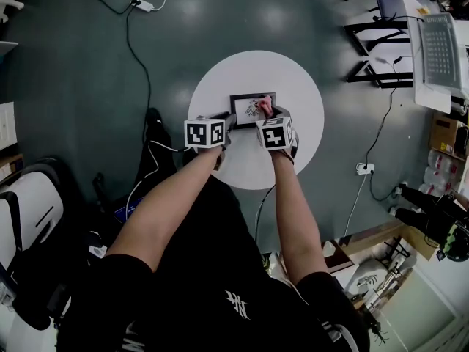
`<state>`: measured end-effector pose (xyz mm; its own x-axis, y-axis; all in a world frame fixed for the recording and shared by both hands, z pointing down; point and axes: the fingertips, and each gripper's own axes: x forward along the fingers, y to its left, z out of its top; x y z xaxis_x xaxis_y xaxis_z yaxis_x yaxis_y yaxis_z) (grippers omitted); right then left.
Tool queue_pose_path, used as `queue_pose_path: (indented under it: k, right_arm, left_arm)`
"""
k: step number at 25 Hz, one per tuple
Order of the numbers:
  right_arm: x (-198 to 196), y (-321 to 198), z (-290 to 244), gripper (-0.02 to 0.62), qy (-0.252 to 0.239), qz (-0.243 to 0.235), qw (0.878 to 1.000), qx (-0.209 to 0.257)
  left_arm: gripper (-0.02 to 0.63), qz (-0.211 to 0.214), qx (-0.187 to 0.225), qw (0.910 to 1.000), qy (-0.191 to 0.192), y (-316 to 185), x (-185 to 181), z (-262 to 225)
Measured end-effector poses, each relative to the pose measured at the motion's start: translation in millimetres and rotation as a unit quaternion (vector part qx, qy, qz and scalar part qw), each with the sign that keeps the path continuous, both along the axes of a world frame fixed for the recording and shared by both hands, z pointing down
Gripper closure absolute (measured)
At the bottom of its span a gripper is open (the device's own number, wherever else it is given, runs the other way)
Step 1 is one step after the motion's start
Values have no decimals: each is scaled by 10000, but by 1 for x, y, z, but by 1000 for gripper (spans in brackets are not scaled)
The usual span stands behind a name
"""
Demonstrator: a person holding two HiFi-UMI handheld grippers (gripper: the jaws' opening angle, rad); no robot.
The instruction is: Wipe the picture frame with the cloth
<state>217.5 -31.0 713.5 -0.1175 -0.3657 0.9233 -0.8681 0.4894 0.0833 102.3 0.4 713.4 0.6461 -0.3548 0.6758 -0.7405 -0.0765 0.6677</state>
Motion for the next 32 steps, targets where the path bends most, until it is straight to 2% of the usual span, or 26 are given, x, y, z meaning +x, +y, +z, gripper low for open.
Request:
queue_pose_path:
  k: [3, 8, 12, 19, 22, 24, 26, 29, 32]
  right_arm:
    - [1, -1, -1, 518, 254, -44, 9996, 77]
    - [9, -3, -5, 517, 1134, -598, 9915, 231]
    - [15, -6, -11, 517, 1375, -776, 9869, 317]
    - [32, -7, -13, 517, 1300, -371, 9902, 340]
    - [56, -3, -10, 517, 1285, 37, 9915, 180]
    - [66, -2, -13, 517, 1078, 282, 9936, 165]
    - [59, -5, -24, 517, 596, 341, 9971, 320]
    - [23, -9, -42, 517, -453, 368, 9974, 422]
    - [-25, -2, -43, 517, -1442, 340, 9888, 176]
  left_arm:
    - [534, -18, 2, 10000, -9, 0, -2, 0]
    - [532, -48, 3, 10000, -30, 1, -2, 0]
    - [532, -33, -4, 10000, -40, -2, 0, 0]
    - [532, 13, 12, 10000, -25, 0, -1, 0]
    - [532, 40, -16, 10000, -22, 0, 0, 0]
    - [532, 55, -37, 10000, -7, 0, -1, 0]
    - [534, 52, -40, 10000, 13, -1, -1, 0]
    - [534, 29, -45, 10000, 26, -2, 0, 0]
    - [534, 59, -70, 10000, 34, -1, 0, 1]
